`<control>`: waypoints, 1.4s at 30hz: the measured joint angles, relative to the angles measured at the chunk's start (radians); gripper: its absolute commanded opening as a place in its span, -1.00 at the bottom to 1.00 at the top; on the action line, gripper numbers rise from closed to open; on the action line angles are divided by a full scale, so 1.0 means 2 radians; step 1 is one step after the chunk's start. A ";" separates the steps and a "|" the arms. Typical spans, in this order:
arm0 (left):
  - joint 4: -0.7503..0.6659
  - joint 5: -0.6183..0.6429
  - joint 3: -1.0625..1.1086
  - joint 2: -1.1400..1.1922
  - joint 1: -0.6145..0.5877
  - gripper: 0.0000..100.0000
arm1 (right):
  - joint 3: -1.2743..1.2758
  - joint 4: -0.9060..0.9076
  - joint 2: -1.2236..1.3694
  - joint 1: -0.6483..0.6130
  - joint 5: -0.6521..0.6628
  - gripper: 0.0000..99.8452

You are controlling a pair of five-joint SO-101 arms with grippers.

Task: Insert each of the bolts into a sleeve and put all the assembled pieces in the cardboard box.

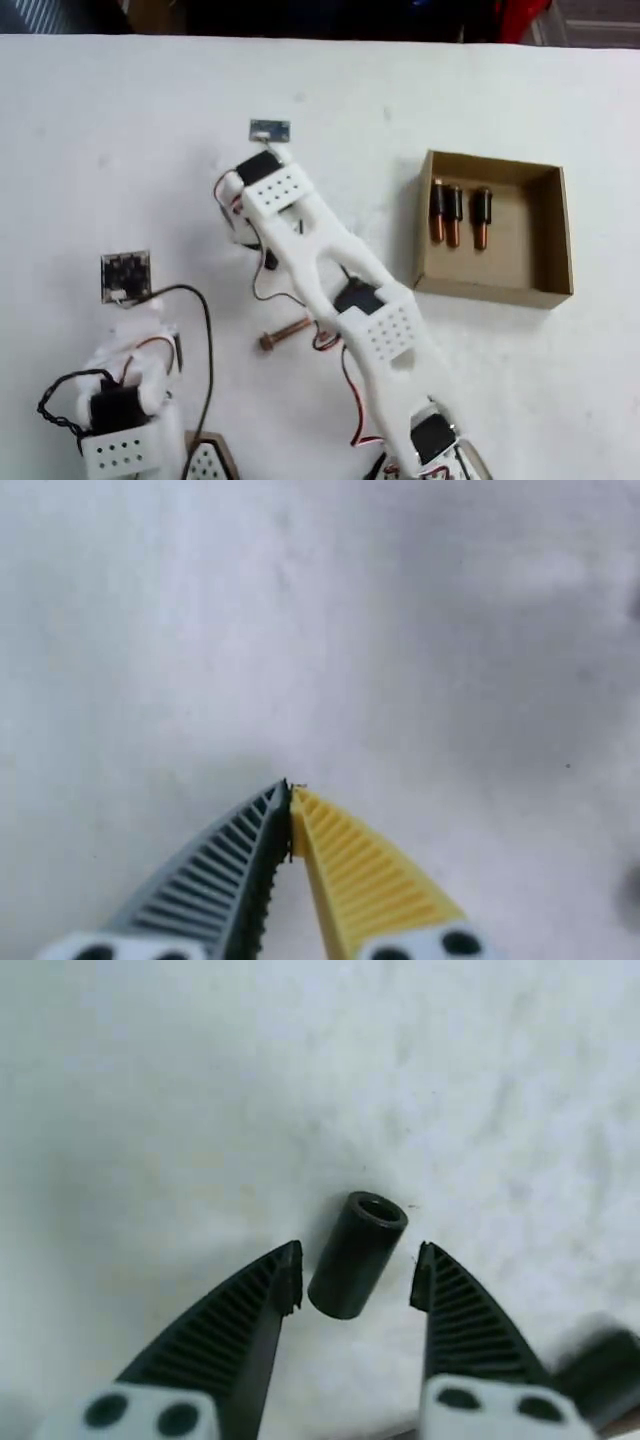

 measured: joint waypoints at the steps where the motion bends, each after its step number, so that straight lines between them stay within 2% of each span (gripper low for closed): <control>1: 0.000 0.000 0.000 0.000 0.000 -0.95 | 0.000 0.000 0.000 0.000 0.000 -0.68; 14: 0.000 0.000 0.000 0.000 0.000 -0.95 | -0.007 0.004 0.038 -0.001 -0.013 -0.68; 22: 0.000 0.000 0.000 0.000 0.000 -0.95 | -0.048 0.064 0.038 -0.001 -0.012 -0.68; 28: 0.000 0.000 0.000 0.000 0.000 -0.95 | -0.058 0.073 0.044 -0.001 0.070 -0.68; 32: 0.000 0.000 0.000 0.000 0.000 -0.95 | -0.058 0.073 0.044 -0.001 0.080 -0.68; 35: 0.000 0.000 0.000 0.000 0.000 -0.95 | -0.058 0.073 0.044 -0.001 0.072 -0.68; 42: 0.000 0.000 0.000 0.000 0.000 -0.95 | -0.058 0.073 0.044 -0.001 0.010 -0.68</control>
